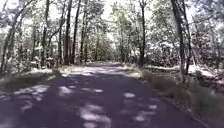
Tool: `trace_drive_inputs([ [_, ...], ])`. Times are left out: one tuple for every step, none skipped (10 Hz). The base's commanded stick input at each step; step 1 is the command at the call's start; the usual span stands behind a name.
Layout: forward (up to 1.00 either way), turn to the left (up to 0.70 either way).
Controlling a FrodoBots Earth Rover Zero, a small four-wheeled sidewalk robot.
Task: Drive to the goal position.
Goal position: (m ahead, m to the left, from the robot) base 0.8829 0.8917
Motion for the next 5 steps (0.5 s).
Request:
trace_drive_inputs([
  [0.45, 0.00],
  [0.45, 0.00],
  [0.45, 0.00],
  [0.45, 0.00],
  [0.45, 0.00],
])
